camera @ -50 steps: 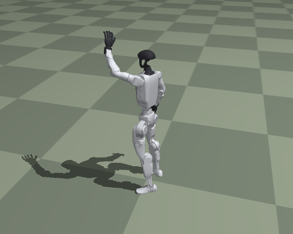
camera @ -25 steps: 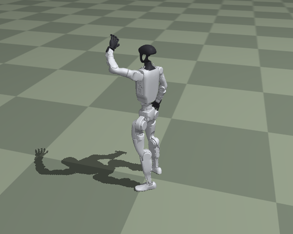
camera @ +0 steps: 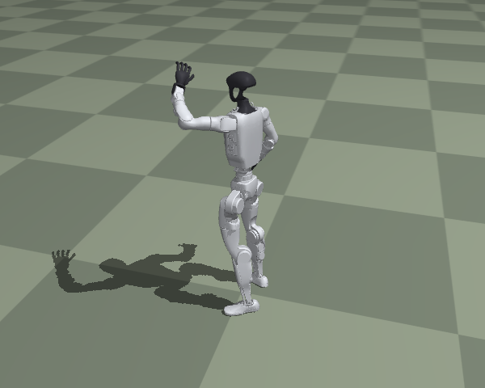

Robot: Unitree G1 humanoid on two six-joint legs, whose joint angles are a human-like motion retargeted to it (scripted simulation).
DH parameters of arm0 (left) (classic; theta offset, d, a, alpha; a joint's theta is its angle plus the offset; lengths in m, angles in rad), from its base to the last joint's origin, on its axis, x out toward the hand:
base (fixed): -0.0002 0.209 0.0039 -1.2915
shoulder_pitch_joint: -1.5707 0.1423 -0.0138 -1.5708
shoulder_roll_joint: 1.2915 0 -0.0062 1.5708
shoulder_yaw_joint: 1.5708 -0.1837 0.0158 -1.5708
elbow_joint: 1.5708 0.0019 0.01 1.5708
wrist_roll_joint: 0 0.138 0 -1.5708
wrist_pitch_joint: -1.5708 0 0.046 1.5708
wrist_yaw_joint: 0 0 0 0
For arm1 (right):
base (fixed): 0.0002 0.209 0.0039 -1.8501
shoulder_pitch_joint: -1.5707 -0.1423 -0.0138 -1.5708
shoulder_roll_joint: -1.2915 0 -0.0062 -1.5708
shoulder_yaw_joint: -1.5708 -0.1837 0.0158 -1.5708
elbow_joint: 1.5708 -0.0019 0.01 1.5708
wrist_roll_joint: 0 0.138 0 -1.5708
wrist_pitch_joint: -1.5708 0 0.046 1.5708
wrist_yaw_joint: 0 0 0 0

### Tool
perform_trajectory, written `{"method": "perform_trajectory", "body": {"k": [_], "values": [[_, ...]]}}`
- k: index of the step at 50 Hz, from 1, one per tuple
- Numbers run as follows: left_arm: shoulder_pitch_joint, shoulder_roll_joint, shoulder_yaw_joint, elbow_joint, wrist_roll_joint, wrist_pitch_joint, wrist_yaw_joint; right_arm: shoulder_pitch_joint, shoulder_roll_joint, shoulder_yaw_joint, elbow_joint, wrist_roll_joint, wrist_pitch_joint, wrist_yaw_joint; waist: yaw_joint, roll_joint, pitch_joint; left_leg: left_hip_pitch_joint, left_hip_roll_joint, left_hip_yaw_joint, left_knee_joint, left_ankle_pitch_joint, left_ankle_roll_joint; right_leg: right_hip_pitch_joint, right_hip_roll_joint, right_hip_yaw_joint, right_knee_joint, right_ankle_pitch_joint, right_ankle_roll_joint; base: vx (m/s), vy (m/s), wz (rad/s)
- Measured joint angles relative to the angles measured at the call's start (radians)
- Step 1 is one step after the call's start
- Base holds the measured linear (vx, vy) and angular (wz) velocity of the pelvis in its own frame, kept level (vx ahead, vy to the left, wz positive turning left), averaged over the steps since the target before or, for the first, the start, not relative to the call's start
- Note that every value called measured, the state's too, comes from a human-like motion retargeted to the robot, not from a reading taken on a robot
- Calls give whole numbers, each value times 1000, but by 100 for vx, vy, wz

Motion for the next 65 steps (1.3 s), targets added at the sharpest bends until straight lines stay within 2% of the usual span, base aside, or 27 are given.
{"method": "perform_trajectory", "body": {"k": [7, 14, 20, 25, 29, 34, 41, 43, 45, 50, 53, 55, 58, 65], "values": [[217, 149, 116, -243, -166, -69, -138, 20, -177, -147, -456, -145, -53, 8, 40, -24, 10, -11, -2, -8, 1, 2, 0, -5, -1, -8, -2, 5, 0, 0, 0, 0], [502, 268, 286, -392, -351, -114, -262, -13, -454, -350, -806, -188, -71, -39, 118, -65, 20, -17, -5, -11, 4, 3, -1, -8, -5, -12, 0, 9, 0, 0, 0, 0], [818, 289, 535, -450, -493, -118, -393, 13, -699, -528, -947, -180, -68, -24, 190, -99, 22, -28, -9, -24, 5, 4, -1, -11, -11, -25, -1, 10, 0, 0, 0, 0], [1159, 267, 831, -495, -559, -108, -484, 124, -858, -714, -1005, -137, -69, 33, 231, -116, 23, -44, -10, -43, 6, 6, -1, -13, -15, -45, -3, 11, 0, 1, 1, 20], [1422, 232, 1063, -529, -592, -100, -546, 245, -931, -881, -1029, -123, -67, 76, 250, -128, 22, -59, -11, -61, 6, 8, -1, -16, -18, -63, -7, 13, 0, 2, 1, 24], [1639, 180, 1268, -563, -632, -89, -607, 360, -971, -1049, -1043, -134, -65, 103, 258, -139, 18, -77, -13, -86, 7, 10, -1, -18, -24, -88, -11, 14, 0, 2, 2, 25], [1730, 134, 1409, -587, -642, -78, -623, 421, -971, -1179, -1058, -162, -64, 106, 250, -135, 17, -95, -20, -120, 11, 8, -1, -12, -37, -121, -14, 14, 0, 2, 4, 25], [1740, 128, 1428, -590, -637, -78, -620, 431, -961, -1192, -1065, -164, -65, 105, 254, -133, -1, -108, -21, -120, 10, 9, -1, -22, -38, -122, -20, 19, 0, 0, 0, 0], [1746, 120, 1452, -590, -630, -78, -614, 436, -947, -1213, -1076, -166, -66, 102, 246, -130, 14, -105, -25, -133, 14, 7, -1, -12, -45, -134, -15, 14, 0, 2, 4, 19], [1785, 106, 1488, -596, -629, -83, -611, 468, -908, -1237, -1103, -161, -69, 104, 251, -126, 0, -119, -28, -134, 11, 7, -1, -23, -47, -136, -21, 21, 0, 0, 0, 0], [1807, 98, 1514, -597, -631, -87, -612, 483, -887, -1258, -1116, -162, -68, 103, 245, -123, 28, -103, -31, -141, 12, 4, -1, -6, -52, -143, -15, 16, 0, 0, 0, 0], [1825, 96, 1520, -600, -631, -87, -615, 497, -875, -1261, -1122, -164, -68, 104, 251, -122, 10, -114, -31, -133, 8, 5, -1, -20, -49, -136, -21, 23, 0, 0, 0, 0], [1827, 92, 1532, -595, -626, -87, -619, 494, -870, -1265, -1117, -169, -68, 102, 244, -121, 33, -98, -33, -135, 10, 1, -1, -7, -53, -139, -13, 19, 0, 0, 0, 0], [1815, 95, 1540, -581, -606, -89, -611, 479, -878, -1251, -1091, -172, -73, 105, 238, -122, 37, -85, -33, -120, 9, -8, -1, -6, -53, -128, -8, 21, 0, 0, 0, 0]]}}
